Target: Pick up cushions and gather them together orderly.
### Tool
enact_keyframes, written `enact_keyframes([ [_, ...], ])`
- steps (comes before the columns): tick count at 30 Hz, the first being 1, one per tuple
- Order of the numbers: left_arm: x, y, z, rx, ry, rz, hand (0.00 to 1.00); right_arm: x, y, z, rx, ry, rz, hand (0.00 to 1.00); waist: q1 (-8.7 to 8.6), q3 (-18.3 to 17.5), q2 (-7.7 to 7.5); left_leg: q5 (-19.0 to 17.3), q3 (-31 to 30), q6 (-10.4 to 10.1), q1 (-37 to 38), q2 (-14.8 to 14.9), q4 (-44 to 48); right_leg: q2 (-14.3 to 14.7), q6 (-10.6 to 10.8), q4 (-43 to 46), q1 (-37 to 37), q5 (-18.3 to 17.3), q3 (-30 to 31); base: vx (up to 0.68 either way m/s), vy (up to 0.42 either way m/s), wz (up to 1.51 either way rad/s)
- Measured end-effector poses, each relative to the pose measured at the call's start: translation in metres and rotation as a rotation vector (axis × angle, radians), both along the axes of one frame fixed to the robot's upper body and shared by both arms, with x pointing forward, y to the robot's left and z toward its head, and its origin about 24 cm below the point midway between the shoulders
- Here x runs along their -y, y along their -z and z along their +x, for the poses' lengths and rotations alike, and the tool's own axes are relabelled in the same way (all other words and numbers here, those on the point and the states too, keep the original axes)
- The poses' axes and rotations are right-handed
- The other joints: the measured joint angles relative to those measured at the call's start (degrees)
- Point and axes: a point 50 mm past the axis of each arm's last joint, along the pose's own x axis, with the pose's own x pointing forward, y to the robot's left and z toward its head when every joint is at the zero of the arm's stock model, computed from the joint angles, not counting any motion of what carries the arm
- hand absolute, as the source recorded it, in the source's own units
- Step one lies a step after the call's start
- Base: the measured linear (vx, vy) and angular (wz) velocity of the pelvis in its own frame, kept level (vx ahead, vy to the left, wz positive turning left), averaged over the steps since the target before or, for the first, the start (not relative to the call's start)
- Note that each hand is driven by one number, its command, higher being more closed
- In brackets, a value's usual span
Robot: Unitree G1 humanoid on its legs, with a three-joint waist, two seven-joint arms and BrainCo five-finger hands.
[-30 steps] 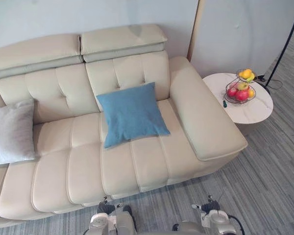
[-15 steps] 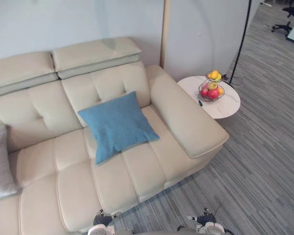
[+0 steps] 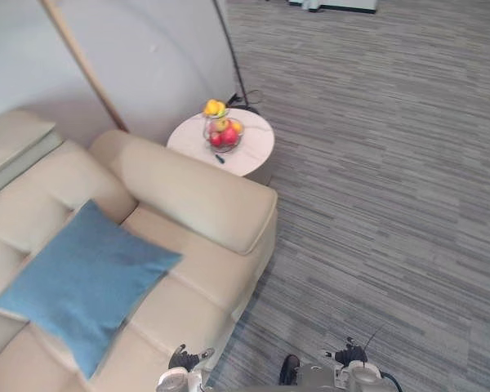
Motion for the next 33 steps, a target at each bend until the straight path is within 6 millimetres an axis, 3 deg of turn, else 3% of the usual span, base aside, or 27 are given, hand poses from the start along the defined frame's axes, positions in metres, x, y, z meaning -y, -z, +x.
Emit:
enact_keyframes([
  [1, 0.0, -0.001, 0.002, 0.012, -0.001, 0.001, 0.0, -0.001, 0.0, 0.0, -0.001, 0.003, 0.004, 0.0, 0.46, 0.03, -0.11, -1.95, -4.51, -1.57, -2.56, -2.86, -1.29, 0.89, 0.14, 0.06, 0.54, -0.21, 3.46, 0.16, 0.004, -1.42],
  [4, 0.001, -0.003, 0.003, 0.033, -0.008, 0.004, 0.0, -0.001, -0.001, 0.003, 0.009, 0.0, 0.004, 0.0, 1.44, 0.08, -0.22, -4.26, -17.75, -3.65, -6.04, -11.38, -14.19, 3.02, 1.85, 0.12, 0.44, -0.69, 12.62, 0.15, 0.078, -1.75],
  [6, 0.002, -0.003, 0.004, 0.037, -0.008, 0.001, 0.0, -0.001, 0.0, 0.001, 0.001, 0.0, 0.001, 0.0, 2.34, 0.03, -0.28, -3.12, -27.05, -2.8, -5.91, -14.5, -24.69, 4.59, 2.67, 1.36, -0.56, -1.2, 18.45, 0.18, 0.197, -2.03],
  [7, 0.001, -0.003, 0.002, 0.032, -0.011, 0.003, 0.0, -0.002, 0.001, 0.0, -0.004, 0.002, 0.001, 0.0, 2.5, 0.04, -0.29, 0.42, -28.26, -4.11, -5.1, -14.35, -27.86, 5.56, 3.68, 2.98, -1.26, -2.11, 21.42, 0.19, 0.183, -1.65],
  [9, -0.005, -0.004, 0.006, 0.039, -0.008, 0.019, 0.0, -0.007, 0.001, -0.002, -0.002, 0.01, 0.008, 0.0, 2.0, -0.17, -1.98, -0.42, -23.24, -3.05, -2.92, -14.02, -29.54, 4.92, 5.18, 3.36, -1.31, -2.62, 24.32, 0.24, 0.156, -1.25],
  [12, -0.008, -0.006, 0.01, 0.051, -0.003, 0.027, 0.0, -0.015, 0.002, 0.0, 0.0, 0.01, 0.027, 0.0, 2.89, -0.85, -3.8, -1.21, -15.67, -2.63, -1.16, -13.08, -31.95, 4.12, 6.6, 3.09, -3.19, -1.73, 26.39, 0.25, 0.152, -1.13],
  [13, -0.008, -0.007, 0.012, 0.053, -0.001, 0.028, 0.0, -0.017, 0.002, 0.0, 0.0, 0.01, 0.03, 0.0, 3.15, -0.88, -3.93, -1.21, -13.33, -2.6, 0.13, -12.75, -32.96, 3.38, 7.36, 2.37, -3.33, -1.09, 23.92, 0.22, 0.086, -1.22],
  [16, -0.004, -0.004, 0.006, 0.029, 0.0, 0.016, 0.0, -0.017, 0.0, 0.005, 0.016, 0.015, 0.032, 0.0, 3.25, -0.55, -2.34, -1.18, -6.86, -2.56, 5.25, -11.06, -34.4, 1.1, 8.85, 3.35, -3.94, 1.21, 10.46, 0.21, 0.042, -1.19],
  [18, -0.003, -0.002, 0.004, 0.011, 0.031, 0.02, 0.0, -0.017, 0.001, 0.006, 0.012, 0.012, 0.034, 0.0, 3.2, -0.95, -2.09, -1.18, -3.12, -2.56, 7.37, -11.2, -34.88, -3.14, 6.61, 3.69, -4.35, -0.14, -7.24, 0.21, -0.039, -1.01],
  [19, -0.005, -0.002, 0.004, 0.006, 0.045, 0.03, 0.0, -0.017, 0.001, 0.006, 0.006, 0.011, 0.034, 0.0, 3.2, -1.22, -2.56, -1.19, -2.69, -2.57, 8.0, -11.4, -34.95, -3.25, 4.91, 3.66, -4.26, 0.41, -9.6, 0.25, -0.08, -1.14],
  [21, 0.0, 0.001, 0.0, -0.027, 0.069, 0.017, 0.0, -0.008, 0.0, 0.009, 0.004, 0.006, 0.012, 0.0, 3.11, -0.82, -0.74, -0.99, -2.64, -2.92, 8.27, -11.23, -32.59, -2.37, 2.7, 3.26, -3.72, 1.59, -9.01, 0.27, -0.074, -0.99],
  [23, 0.001, 0.001, 0.001, -0.029, 0.109, 0.024, 0.0, 0.001, 0.003, 0.0, -0.036, 0.02, -0.004, 0.0, 2.58, -0.29, -1.01, -3.61, -5.24, -3.56, 8.09, -12.61, -33.76, -2.46, 2.02, 0.69, -1.04, 1.21, -6.0, 0.2, -0.019, -0.53],
  [24, 0.003, 0.001, 0.003, -0.027, 0.13, 0.03, 0.0, 0.005, 0.005, -0.008, -0.052, 0.05, -0.005, 0.0, 2.41, -0.33, -0.82, -2.96, -6.26, -3.67, 7.65, -12.12, -33.83, -2.26, 1.84, 0.18, 0.32, 0.91, -6.03, 0.2, -0.03, -0.36],
  [25, 0.003, 0.0, 0.004, -0.025, 0.146, 0.036, 0.0, 0.007, 0.005, -0.01, -0.055, 0.068, -0.004, 0.0, 2.37, -0.11, -0.4, 0.36, -6.75, -4.14, 7.2, -11.05, -31.25, -1.56, 2.32, 0.05, 1.72, 0.3, -5.96, 0.18, -0.04, -0.28],
  [27, 0.002, -0.003, 0.01, 0.001, 0.141, 0.041, 0.0, 0.003, 0.006, -0.011, -0.053, 0.072, 0.006, 0.0, 2.25, 0.85, -1.07, 0.98, -7.08, -3.79, 2.91, -8.58, -15.23, -1.2, 3.73, -2.05, 5.24, -0.95, -4.96, 0.11, -0.001, -0.36],
  [28, 0.0, -0.005, 0.014, 0.021, 0.135, 0.045, 0.0, 0.004, 0.005, -0.01, -0.037, 0.085, 0.007, 0.0, 2.31, 1.15, -0.88, 4.55, -7.91, -1.01, -1.67, -6.38, -3.73, -0.33, 3.22, -3.43, 7.35, -2.29, -3.7, 0.14, 0.095, -0.52],
  [29, 0.001, -0.006, 0.016, 0.034, 0.121, 0.041, 0.0, 0.001, 0.005, -0.009, -0.029, 0.1, 0.017, 0.0, 2.83, 1.91, -0.7, 4.25, -9.51, -0.15, -5.55, -5.46, 4.26, 0.22, 2.7, -3.45, 8.93, -3.34, -1.72, 0.18, 0.129, -0.66],
  [30, 0.002, -0.007, 0.018, 0.043, 0.123, 0.04, 0.0, 0.002, 0.004, -0.007, -0.021, 0.109, 0.015, 0.0, 3.1, 1.93, -0.48, 1.24, -10.56, 0.47, -6.9, -5.78, 5.8, 0.33, 2.74, -3.17, 9.29, -3.97, -0.41, 0.25, 0.224, -1.15],
  [31, 0.003, -0.01, 0.024, 0.069, 0.124, 0.042, 0.0, 0.001, 0.004, -0.006, -0.018, 0.126, 0.02, 0.0, 3.63, 2.12, -0.73, -4.18, -13.41, 0.41, -10.17, -8.13, 1.9, -0.21, 2.43, -2.97, 9.61, -4.5, 3.75, 0.2, 0.209, -1.15],
  [33, 0.002, -0.013, 0.03, 0.098, 0.125, 0.048, 0.0, -0.002, 0.003, 0.0, -0.003, 0.13, 0.034, 0.0, 3.92, 2.98, -1.15, -5.66, -15.89, -0.05, -12.43, -10.38, -5.85, -1.37, 3.83, -2.33, 9.46, -5.39, 8.09, 0.22, 0.257, -1.22],
])
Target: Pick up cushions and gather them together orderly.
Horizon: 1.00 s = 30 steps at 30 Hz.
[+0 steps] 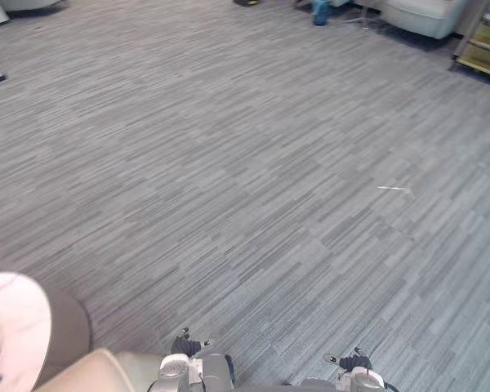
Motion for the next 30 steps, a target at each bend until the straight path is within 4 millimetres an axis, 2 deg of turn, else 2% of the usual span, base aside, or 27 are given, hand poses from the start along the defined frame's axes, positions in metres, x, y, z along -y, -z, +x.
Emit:
enact_keyframes([
  [1, 0.0, -0.001, 0.002, 0.007, 0.001, -0.001, 0.0, 0.0, 0.0, 0.001, 0.005, 0.004, 0.002, 0.0, -0.02, 0.12, 0.06, 0.24, -1.15, -0.43, -0.65, -0.62, -2.91, -0.19, 0.76, 0.23, -0.04, -0.46, 1.68, 0.23, 0.338, -1.39],
  [2, 0.004, 0.0, -0.001, 0.003, -0.001, -0.01, 0.0, 0.003, -0.001, 0.001, 0.008, 0.009, -0.005, 0.0, 0.15, -0.42, 0.97, 2.26, -5.94, -3.5, -0.75, -1.12, -13.6, 0.21, 3.17, 1.06, -0.93, -1.65, 5.37, 0.29, 0.355, -1.45],
  [3, 0.002, 0.001, -0.003, -0.006, 0.006, -0.003, 0.0, 0.002, 0.0, -0.002, -0.002, 0.015, -0.004, 0.0, 0.82, -0.95, 0.57, 2.93, -3.35, -2.86, 0.63, -1.96, -14.02, -0.65, 4.58, 0.67, -0.58, -1.75, 9.49, 0.32, 0.341, -1.35],
  [4, 0.0, 0.002, -0.003, -0.011, 0.021, 0.008, 0.0, -0.002, 0.002, -0.005, -0.013, 0.019, 0.008, 0.0, 0.61, -1.81, -0.67, 1.97, -1.94, -2.29, 0.82, -3.09, -15.38, -1.8, 5.26, 0.45, -0.81, -1.37, 11.16, 0.43, 0.274, -0.96],
  [5, -0.001, 0.001, -0.002, -0.007, 0.03, 0.014, 0.0, -0.004, 0.003, -0.008, -0.016, 0.045, 0.022, 0.0, 0.56, -3.12, -2.95, 1.17, -0.05, -0.93, 1.91, -4.99, -17.06, -3.62, 6.17, 2.15, -2.33, -1.55, 12.87, 0.37, 0.182, -0.55],
  [6, -0.001, 0.0, 0.0, -0.002, 0.03, 0.015, 0.0, -0.004, 0.004, -0.011, -0.02, 0.059, 0.025, 0.0, 0.57, -3.29, -3.26, 0.77, 1.25, -0.54, 2.68, -5.5, -17.41, -4.34, 6.98, 4.12, -3.1, -1.73, 13.27, 0.45, 0.209, -0.7],
  [7, -0.001, 0.001, 0.0, -0.007, 0.031, 0.013, 0.0, -0.005, 0.003, -0.012, -0.017, 0.062, 0.026, 0.0, 0.97, -3.21, -3.36, 0.56, 3.57, 0.66, 4.53, -5.59, -18.04, -5.26, 8.93, 7.97, -4.71, -1.55, 13.61, 0.41, 0.203, -0.85],
  [8, -0.001, 0.002, -0.003, -0.018, 0.029, 0.013, 0.0, -0.004, 0.003, -0.014, -0.015, 0.059, 0.026, 0.0, 0.97, -3.06, -3.09, -0.05, 5.98, 1.7, 8.24, -5.96, -19.87, -6.4, 13.29, 14.83, -7.06, -0.24, 13.38, 0.51, 0.232, -1.05],
  [9, 0.0, 0.003, -0.005, -0.03, 0.037, 0.015, 0.0, -0.003, 0.002, -0.01, -0.007, 0.052, 0.022, 0.0, 0.95, -3.14, -2.59, -0.1, 6.96, 1.76, 12.11, -6.25, -22.49, -7.12, 18.3, 23.41, -10.38, 1.32, 11.95, 0.43, 0.174, -0.89],
  [10, 0.001, 0.003, -0.006, -0.036, 0.046, 0.015, 0.0, -0.001, 0.001, -0.008, -0.001, 0.05, 0.019, 0.0, 0.63, -3.26, -2.18, -0.1, 6.96, 1.77, 14.28, -6.22, -24.3, -7.26, 18.58, 28.05, -12.08, 1.53, 10.18, 0.53, 0.155, -0.61],
  [11, 0.004, 0.004, -0.006, -0.041, 0.072, 0.015, 0.0, 0.002, 0.0, -0.005, 0.012, 0.046, 0.008, 0.0, 0.09, -2.92, -1.21, -0.08, 6.94, 1.74, 18.6, -5.94, -27.66, -8.01, 15.99, 34.11, -14.44, 0.9, 4.36, 0.44, 0.096, -0.38],
  [12, 0.007, 0.004, -0.005, -0.042, 0.091, 0.014, 0.0, 0.005, -0.002, -0.001, 0.019, 0.042, 0.0, 0.0, -0.35, -2.4, -0.51, -0.03, 7.27, 1.64, 22.92, -5.66, -31.23, -9.04, 11.17, 36.82, -16.32, -0.66, -1.3, 0.45, 0.08, -0.36],
  [14, 0.009, 0.004, -0.003, -0.042, 0.107, 0.016, 0.0, 0.007, -0.004, 0.005, 0.032, 0.033, -0.004, 0.0, -0.91, -2.19, -0.18, 0.05, 8.05, 1.24, 27.38, -4.52, -34.64, -8.5, 5.32, 36.1, -21.52, -2.92, -8.41, 0.53, -0.006, -0.36],
  [16, 0.008, 0.003, 0.001, -0.044, 0.115, 0.021, 0.0, 0.01, -0.006, 0.011, 0.05, 0.031, -0.009, 0.0, -1.46, -1.9, 0.11, 0.14, 8.4, 0.48, 28.89, -3.17, -34.95, -6.26, 2.79, 29.29, -28.01, -1.34, -12.4, 0.56, -0.077, -0.22],
  [17, 0.006, 0.004, 0.002, -0.048, 0.124, 0.029, 0.0, 0.015, -0.01, 0.017, 0.069, 0.019, -0.028, 0.0, -1.92, -1.7, 0.1, 0.33, 8.21, -1.32, 30.26, -2.72, -35.11, -4.17, 1.7, 20.87, -30.93, 2.88, -13.09, 0.45, -0.102, -0.11],
  [18, 0.004, 0.004, 0.001, -0.051, 0.125, 0.034, 0.0, 0.017, -0.01, 0.018, 0.066, 0.014, -0.034, 0.0, -2.06, -1.69, -0.05, 0.29, 7.99, -1.71, 30.95, -2.9, -35.18, -3.18, 1.42, 16.56, -30.9, 5.68, -13.21, 0.74, -0.183, 0.08],
  [19, 0.003, 0.006, -0.004, -0.068, 0.141, 0.041, 0.0, 0.021, -0.006, 0.004, 0.026, 0.017, -0.039, 0.0, -2.71, -1.3, -1.84, 0.25, 5.07, -2.57, 35.17, -4.58, -35.24, -1.96, -4.82, 8.71, -30.29, 18.18, -10.9, 0.64, -0.154, -0.04],
  [20, 0.008, 0.007, -0.004, -0.071, 0.14, 0.028, 0.0, 0.03, -0.009, 0.007, 0.033, 0.023, -0.058, 0.0, -2.49, -1.45, 0.58, 0.7, 4.12, -3.38, 35.39, -2.76, -34.44, -1.07, -5.33, 10.92, -30.64, 17.26, -11.75, 0.63, -0.152, -0.02],
  [21, 0.008, 0.007, -0.005, -0.071, 0.141, 0.026, 0.0, 0.032, -0.01, 0.009, 0.037, 0.022, -0.063, 0.0, -2.9, -1.61, 1.14, 1.84, 3.14, -5.15, 34.47, -2.26, -32.99, -0.45, -5.16, 11.32, -30.57, 15.21, -11.73, 0.6, -0.186, -0.34],
  [22, 0.008, 0.006, -0.003, -0.067, 0.124, 0.021, 0.0, 0.036, -0.013, 0.014, 0.051, 0.022, -0.072, 0.0, -3.24, -1.09, 2.26, 5.45, 1.79, -6.62, 31.64, -1.42, -26.65, 1.02, -5.4, 10.99, -29.86, 12.64, -11.41, 0.59, -0.194, -0.24],
  [23, 0.008, 0.006, -0.001, -0.062, 0.111, 0.018, 0.0, 0.036, -0.013, 0.014, 0.053, 0.023, -0.071, 0.0, -3.35, -0.61, 2.71, 7.85, 1.18, -6.68, 29.6, -0.86, -21.42, 1.74, -5.58, 10.38, -28.72, 11.85, -11.12, 0.71, -0.23, -0.34],
  [24, 0.007, 0.005, 0.0, -0.059, 0.094, 0.012, 0.0, 0.03, -0.01, 0.011, 0.039, 0.025, -0.053, 0.0, -3.32, -0.01, 3.23, 15.54, -0.58, -6.24, 24.74, 0.54, -9.4, 3.1, -5.37, 7.85, -24.62, 10.64, -10.43, 0.47, -0.114, -0.2],
  [25, 0.009, 0.005, 0.001, -0.053, 0.083, 0.003, 0.0, 0.028, -0.01, 0.013, 0.043, 0.029, -0.049, 0.0, -3.35, 0.56, 3.47, 14.4, -0.63, -5.64, 21.39, 2.2, 0.56, 3.99, -5.34, 5.85, -20.67, 9.9, -10.15, 0.67, -0.132, -0.17],
  [26, 0.008, 0.004, 0.002, -0.04, 0.078, 0.002, 0.0, 0.025, -0.007, 0.008, 0.031, 0.029, -0.04, 0.0, -3.12, 1.78, 2.38, 11.39, 0.97, -4.42, 17.72, 3.79, 10.11, 4.33, -5.57, 3.6, -14.75, 8.98, -9.5, 0.44, -0.069, -0.09],
  [27, 0.008, 0.003, 0.002, -0.036, 0.08, 0.002, 0.0, 0.024, -0.007, 0.008, 0.031, 0.029, -0.036, 0.0, -2.94, 2.03, 1.91, 10.42, 1.66, -4.07, 16.35, 4.12, 12.24, 4.33, -5.58, 2.59, -12.83, 8.88, -9.22, 0.57, -0.097, -0.19],
  [28, 0.009, 0.001, 0.004, -0.017, 0.084, 0.001, 0.0, 0.015, -0.006, 0.01, 0.036, 0.02, -0.018, 0.0, -2.01, 1.84, 0.92, 8.3, 3.87, -3.05, 11.31, 4.43, 13.77, 4.3, -5.31, -0.72, -8.29, 8.62, -7.9, 0.43, -0.063, -0.3],
  [30, 0.009, -0.002, 0.009, 0.015, 0.083, 0.003, 0.0, 0.015, -0.008, 0.014, 0.05, 0.02, -0.019, 0.0, -0.74, 1.74, 0.85, 6.16, 6.11, -1.68, 4.37, 4.22, 9.65, 4.61, -4.4, -5.38, -3.93, 8.43, -5.94, 0.42, -0.036, -0.38],
])
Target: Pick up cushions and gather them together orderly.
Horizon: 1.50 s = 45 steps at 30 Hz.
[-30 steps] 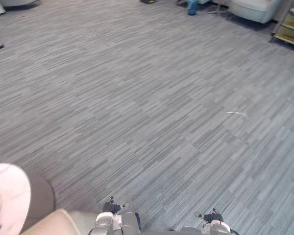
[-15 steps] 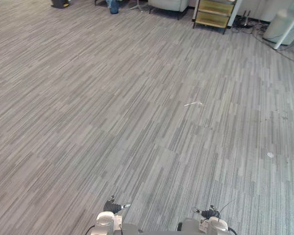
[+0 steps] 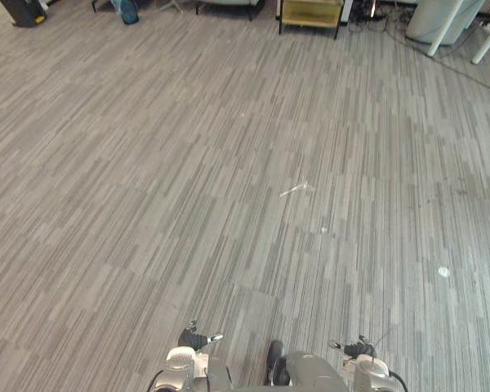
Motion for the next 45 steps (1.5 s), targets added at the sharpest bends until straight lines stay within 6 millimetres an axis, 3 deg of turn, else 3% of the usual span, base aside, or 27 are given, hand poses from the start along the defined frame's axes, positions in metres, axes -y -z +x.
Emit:
enact_keyframes([
  [2, -0.002, 0.0, -0.001, 0.008, -0.01, 0.002, 0.0, -0.001, -0.001, 0.006, 0.0, -0.004, 0.005, 0.0, 0.94, 0.09, 0.34, -0.3, -0.1, -0.11, -4.72, -2.98, -17.31, -0.37, 1.66, -4.18, 4.43, -0.38, 2.27, 0.46, 0.051, -0.47],
  [4, -0.001, 0.001, -0.006, -0.001, -0.025, -0.007, 0.0, 0.002, 0.0, 0.005, -0.017, -0.009, -0.001, 0.0, 1.6, -0.1, 1.35, 4.82, -0.58, -1.86, -4.89, -5.54, -37.56, -0.86, 3.26, -7.09, 7.45, -1.56, 4.04, 0.47, 0.113, -0.52],
  [5, -0.001, 0.001, -0.006, 0.004, -0.026, -0.012, 0.0, 0.004, 0.002, 0.002, -0.038, -0.016, -0.005, 0.0, 2.85, -0.36, 1.89, 10.87, -0.81, -1.96, -5.3, -6.31, -43.86, -0.96, 4.78, -8.41, 9.42, -2.6, 5.53, 0.51, 0.169, -0.56],
  [6, -0.002, 0.001, -0.006, 0.003, -0.027, -0.009, 0.0, 0.003, 0.002, 0.001, -0.044, -0.021, -0.004, 0.0, 3.4, -0.79, 1.13, 15.75, -1.17, 0.32, -4.77, -7.47, -43.88, -2.07, 6.64, -8.97, 11.11, -3.68, 6.6, 0.58, 0.175, -0.44],
  [8, -0.007, 0.001, -0.005, 0.005, -0.032, 0.0, 0.0, 0.002, 0.002, 0.0, -0.045, -0.031, -0.006, 0.0, 2.69, -1.75, -0.94, 13.18, -1.79, 5.17, -5.88, -10.19, -39.96, -5.08, 8.75, -6.96, 11.26, -4.63, 7.0, 0.68, 0.159, -0.03],
  [10, -0.008, 0.0, -0.004, 0.01, -0.044, -0.008, 0.0, 0.003, 0.003, -0.002, -0.052, -0.039, -0.01, 0.0, 3.16, -1.73, -1.76, 9.59, -1.8, 5.3, -5.2, -10.35, -36.01, -6.22, 10.02, 3.22, 8.35, -5.03, 8.19, 0.63, 0.148, -0.04],
  [11, -0.011, 0.002, -0.007, -0.009, -0.041, 0.0, 0.0, 0.001, 0.004, -0.003, -0.054, -0.043, -0.005, 0.0, 2.87, -1.69, -2.27, 6.09, -2.32, 5.09, -1.81, -10.83, -36.46, -7.22, 14.23, 17.45, 3.96, -4.14, 8.33, 0.48, 0.125, 0.01],
  [13, -0.016, 0.003, -0.008, -0.032, -0.01, 0.022, 0.0, -0.002, 0.006, -0.007, -0.066, -0.05, 0.0, 0.0, 1.95, -1.56, -3.66, 3.08, -3.42, 5.48, 4.91, -12.76, -39.02, -10.84, 17.65, 38.42, -3.76, -1.35, 8.25, 0.62, 0.119, 0.21],
  [14, -0.016, 0.006, -0.012, -0.056, 0.012, 0.028, 0.0, -0.001, 0.006, -0.01, -0.069, -0.05, -0.002, 0.0, 1.7, -1.51, -3.6, 2.28, -4.31, 5.41, 10.32, -13.48, -41.21, -12.51, 14.84, 43.69, -6.38, -4.17, 6.26, 0.62, 0.064, 0.27],
  [16, -0.013, 0.008, -0.016, -0.078, 0.027, 0.028, 0.0, 0.0, 0.008, -0.017, -0.08, -0.049, 0.001, 0.0, 0.48, -1.28, -2.49, 1.89, -5.44, 5.36, 17.75, -12.78, -45.09, -13.28, 10.41, 41.57, -9.79, -7.79, 2.11, 0.72, -0.022, 0.28],
  [18, -0.014, 0.009, -0.017, -0.086, 0.029, 0.031, 0.0, 0.005, 0.002, -0.006, -0.039, -0.064, -0.017, 0.0, -0.66, -0.95, -1.31, 1.22, -6.44, 5.4, 22.33, -11.08, -47.5, -12.25, 9.36, 33.15, -14.48, -8.32, -0.38, 0.64, -0.097, 0.34],
  [20, -0.015, 0.008, -0.016, -0.082, 0.039, 0.038, 0.0, 0.008, -0.001, -0.001, -0.014, -0.07, -0.028, 0.0, -1.11, -0.8, -0.88, 0.29, -6.76, 4.37, 25.08, -9.35, -49.06, -9.9, 11.0, 16.34, -18.93, -2.5, 0.84, 0.58, -0.155, 0.56],
  [21, -0.021, 0.009, -0.019, -0.091, 0.046, 0.057, 0.0, 0.007, 0.003, -0.011, -0.044, -0.063, -0.023, 0.0, -1.89, -1.56, -3.03, -2.37, -8.99, 0.21, 28.09, -9.77, -49.35, -9.12, 9.68, 6.1, -20.03, 10.75, 4.89, 0.74, -0.27, 0.71],
  [22, -0.014, 0.012, -0.027, -0.116, 0.039, 0.035, 0.0, 0.015, 0.003, -0.014, -0.063, -0.061, -0.037, 0.0, -2.24, -2.0, -1.25, -3.75, -10.8, -0.65, 29.41, -7.3, -47.56, -7.42, 7.35, 12.18, -20.9, 10.0, 4.88, 0.86, -0.326, 0.59],
  [24, -0.006, 0.015, -0.03, -0.127, 0.024, 0.009, 0.0, 0.018, 0.002, -0.014, -0.061, -0.06, -0.045, 0.0, -2.64, -3.1, 0.42, -2.47, -12.0, -2.35, 21.19, -4.5, -29.15, -5.91, 6.14, 14.04, -19.53, 4.07, 3.49, 0.72, -0.291, 0.11],
  [25, -0.001, 0.014, -0.026, -0.114, 0.005, -0.011, 0.0, 0.017, 0.002, -0.014, -0.061, -0.06, -0.046, 0.0, -2.68, -2.4, 1.49, 2.94, -12.05, -2.86, 14.7, -2.17, -14.0, -4.57, 5.23, 12.87, -16.4, 2.5, 2.99, 0.58, -0.218, 0.03],
  [27, 0.001, 0.012, -0.023, -0.094, -0.001, -0.019, 0.0, 0.017, 0.002, -0.016, -0.063, -0.052, -0.046, 0.0, -2.2, -1.79, 2.37, 2.4, -9.85, -2.49, 9.77, 1.23, -1.21, -2.75, 4.21, 10.56, -11.3, 1.14, 2.81, 0.57, -0.132, -0.09],
  [28, -0.004, 0.008, -0.017, -0.067, 0.008, -0.001, 0.0, 0.011, 0.004, -0.019, -0.065, -0.043, -0.025, 0.0, -1.4, -0.98, 0.88, 0.22, -7.03, -1.37, 5.62, 1.64, 3.82, -2.85, 4.1, 7.21, -4.55, -0.27, 3.37, 0.54, -0.091, -0.15],
  [31, -0.004, 0.005, -0.013, -0.039, 0.011, 0.002, 0.0, 0.006, 0.006, -0.019, -0.062, -0.021, -0.003, 0.0, -0.56, -1.03, 0.26, -2.05, -3.95, 0.15, -0.76, 0.41, -1.23, -3.54, 4.61, 2.06, 1.83, -0.98, 4.01, 0.52, -0.035, -0.11],
  [33, -0.003, 0.003, -0.009, -0.016, 0.01, -0.002, 0.0, 0.006, 0.005, -0.017, -0.054, 0.008, 0.001, 0.0, 0.32, -1.0, 0.22, -1.73, -3.28, 0.1, -5.0, -3.45, -18.44, -5.41, 6.22, -1.66, 6.41, -1.78, 4.63, 0.49, 0.086, -0.12],
  [35, 0.0, 0.003, -0.01, -0.015, 0.008, -0.008, 0.0, 0.007, 0.005, -0.016, -0.055, 0.013, -0.005, 0.0, 0.95, -1.23, 0.66, 7.95, -5.19, -2.09, -4.47, -6.98, -42.61, -6.74, 9.03, -5.51, 10.41, -3.49, 5.66, 0.53, 0.19, -0.22],
  [36, 0.0, 0.003, -0.009, -0.014, 0.004, -0.012, 0.0, 0.006, 0.006, -0.017, -0.062, 0.009, -0.002, 0.0, 1.58, -1.26, 0.6, 12.46, -5.11, -2.47, -3.95, -7.06, -42.94, -6.88, 9.65, -6.17, 11.54, -4.01, 6.44, 0.62, 0.244, -0.41],
  [37, -0.003, 0.003, -0.009, -0.013, 0.006, -0.003, 0.0, -0.001, 0.008, -0.017, -0.077, -0.004, 0.014, 0.0, 2.05, -2.39, -1.07, 15.03, -4.88, -0.19, -4.19, -8.92, -41.95, -8.45, 9.66, -6.94, 12.54, -4.84, 7.51, 0.56, 0.196, -0.23],
  [38, -0.009, 0.002, -0.006, -0.009, 0.011, 0.013, 0.0, -0.005, 0.009, -0.017, -0.077, -0.004, 0.026, 0.0, 1.78, -2.6, -2.57, 12.91, -4.93, 2.11, -4.82, -10.44, -39.78, -9.97, 9.86, -5.96, 12.67, -4.46, 7.5, 0.58, 0.152, 0.02],
  [41, -0.013, 0.001, -0.005, -0.006, 0.013, 0.025, 0.0, -0.007, 0.011, -0.021, -0.086, 0.0, 0.032, 0.0, 1.95, -3.0, -4.1, 7.99, -4.77, 3.91, -4.79, -11.46, -34.18, -11.45, 11.06, 3.5, 10.48, -3.82, 9.57, 0.57, 0.176, 0.18],
  [43, -0.014, 0.002, -0.005, -0.027, 0.027, 0.031, 0.0, -0.011, 0.011, -0.019, -0.077, -0.006, 0.04, 0.0, 1.8, -2.72, -4.76, 4.03, -4.93, 4.31, 1.09, -12.48, -35.37, -13.22, 18.85, 30.26, 0.15, 1.24, 12.71, 0.52, 0.185, 0.02],
  [45, -0.015, 0.006, -0.012, -0.069, 0.029, 0.032, 0.0, -0.014, 0.012, -0.023, -0.087, -0.013, 0.049, 0.0, 1.36, -2.42, -4.77, 2.63, -4.96, 4.19, 8.68, -13.46, -38.76, -14.74, 17.06, 44.23, -5.73, -1.36, 11.03, 0.51, 0.111, 0.01],
])
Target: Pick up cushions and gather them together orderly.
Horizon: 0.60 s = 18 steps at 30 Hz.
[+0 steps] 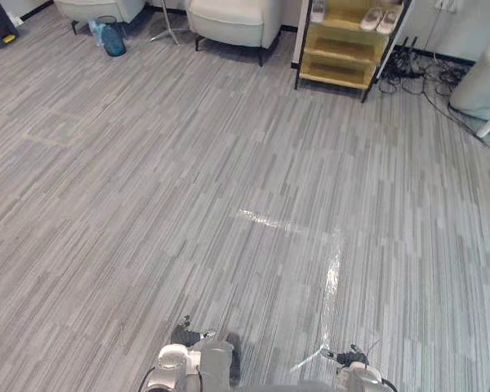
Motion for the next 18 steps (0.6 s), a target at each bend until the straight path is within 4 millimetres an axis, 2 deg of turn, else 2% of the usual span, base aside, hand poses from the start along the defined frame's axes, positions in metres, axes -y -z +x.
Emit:
enact_keyframes([
  [2, 0.001, 0.002, -0.005, -0.018, 0.01, 0.002, 0.0, 0.001, -0.003, 0.004, 0.03, -0.012, -0.007, 0.0, -0.75, 0.46, 1.05, -0.05, 0.1, -0.04, 8.55, 0.2, -5.61, -0.52, -3.53, -0.15, -4.06, -3.42, -5.72, 0.56, 0.057, -0.03],
  [3, 0.001, 0.003, -0.007, -0.027, 0.006, 0.002, 0.0, 0.0, -0.004, 0.007, 0.041, -0.024, -0.008, 0.0, -1.27, 0.64, 1.42, -0.05, -0.05, -0.04, 11.27, 0.45, -7.19, -0.27, -4.81, -4.37, -6.28, -4.29, -8.52, 0.43, -0.01, 0.15],
  [5, 0.003, 0.003, -0.008, -0.027, 0.004, -0.004, 0.0, 0.0, -0.005, 0.01, 0.057, -0.027, -0.005, 0.0, -1.65, 0.52, 1.45, -0.88, -0.08, -0.31, 13.06, 1.18, -7.89, 0.77, -5.35, -12.87, -9.21, -3.9, -10.64, 0.36, -0.071, 0.25],
  [6, 0.004, 0.003, -0.007, -0.026, 0.005, -0.006, 0.0, 0.001, -0.007, 0.014, 0.073, -0.028, -0.01, 0.0, -1.88, 0.66, 1.78, -2.71, -0.31, -1.11, 14.17, 2.42, -8.18, 2.27, -6.02, -21.21, -10.84, -1.67, -11.79, 0.5, -0.162, 0.29],
  [7, 0.002, 0.004, -0.009, -0.031, 0.005, -0.003, 0.0, 0.0, -0.007, 0.016, 0.075, -0.031, -0.007, 0.0, -1.84, 0.63, 1.3, -4.25, -0.4, -2.32, 15.64, 3.03, -9.12, 3.51, -6.6, -31.48, -11.49, 3.18, -12.17, 0.33, -0.121, 0.28],
  [8, 0.001, 0.004, -0.01, -0.032, 0.004, 0.0, 0.0, 0.0, -0.007, 0.016, 0.072, -0.032, -0.005, 0.0, -1.88, 0.58, 0.9, -4.61, -0.64, -2.79, 16.21, 2.92, -9.36, 3.72, -6.73, -34.75, -11.56, 5.14, -12.38, 0.53, -0.242, 0.31],
  [9, -0.002, 0.005, -0.013, -0.045, -0.004, 0.006, 0.0, 0.003, -0.006, 0.013, 0.06, -0.03, -0.01, 0.0, -2.23, 0.76, 0.18, -5.61, -2.05, -3.93, 18.39, 3.2, -9.88, 4.42, -10.09, -37.46, -10.59, 13.06, -11.57, 0.47, -0.217, 0.15],
  [10, 0.004, 0.005, -0.012, -0.042, 0.001, -0.006, 0.0, 0.009, -0.008, 0.015, 0.056, -0.039, -0.029, 0.0, -2.14, 0.5, 2.38, -5.51, -2.99, -4.15, 19.02, 5.22, -9.46, 5.75, -10.41, -36.12, -9.88, 11.36, -12.59, 0.54, -0.27, 0.14],
  [12, 0.011, 0.006, -0.011, -0.047, 0.005, -0.025, 0.0, 0.015, -0.009, 0.015, 0.056, -0.042, -0.049, 0.0, -2.3, 0.48, 3.84, -5.53, -3.91, -4.21, 18.99, 6.36, -6.94, 6.43, -10.94, -33.97, -9.8, 8.0, -13.44, 0.43, -0.224, 0.04],
  [14, 0.017, 0.007, -0.01, -0.05, 0.006, -0.042, 0.0, 0.02, -0.009, 0.012, 0.054, -0.009, -0.054, 0.0, -2.54, 0.47, 5.16, -5.14, -4.63, -4.91, 15.38, 8.32, 4.63, 8.28, -11.68, -34.31, -6.53, 5.3, -14.33, 0.42, -0.215, 0.09],
  [15, 0.017, 0.006, -0.008, -0.038, 0.0, -0.044, 0.0, 0.02, -0.008, 0.01, 0.046, -0.017, -0.055, 0.0, -2.62, 0.81, 5.67, -1.64, -4.58, -7.85, 9.69, 10.73, 19.91, 9.69, -12.15, -36.51, -2.59, 4.09, -14.86, 0.33, -0.141, 0.11],
  [16, 0.016, 0.005, -0.007, -0.033, -0.003, -0.042, 0.0, 0.016, -0.007, 0.01, 0.045, -0.021, -0.046, 0.0, -2.49, 1.09, 5.53, -1.51, -4.56, -7.98, 7.65, 11.83, 24.75, 10.0, -12.38, -37.1, -1.24, 3.78, -14.84, 0.47, -0.141, -0.01],
  [17, 0.015, 0.004, -0.005, -0.018, -0.009, -0.044, 0.0, 0.014, -0.006, 0.008, 0.037, -0.021, -0.042, 0.0, -2.25, 1.29, 5.67, -4.04, -3.5, -7.23, 2.5, 14.04, 34.53, 11.47, -12.9, -39.6, 3.79, 2.92, -14.75, 0.3, -0.065, -0.1],
  [18, 0.015, 0.003, -0.005, -0.016, -0.009, -0.043, 0.0, 0.014, -0.006, 0.006, 0.032, -0.019, -0.039, 0.0, -2.18, 1.3, 5.53, -4.64, -2.93, -6.83, 1.38, 14.23, 34.84, 11.62, -12.93, -40.35, 4.97, 2.87, -14.53, 0.43, -0.079, -0.22],
])
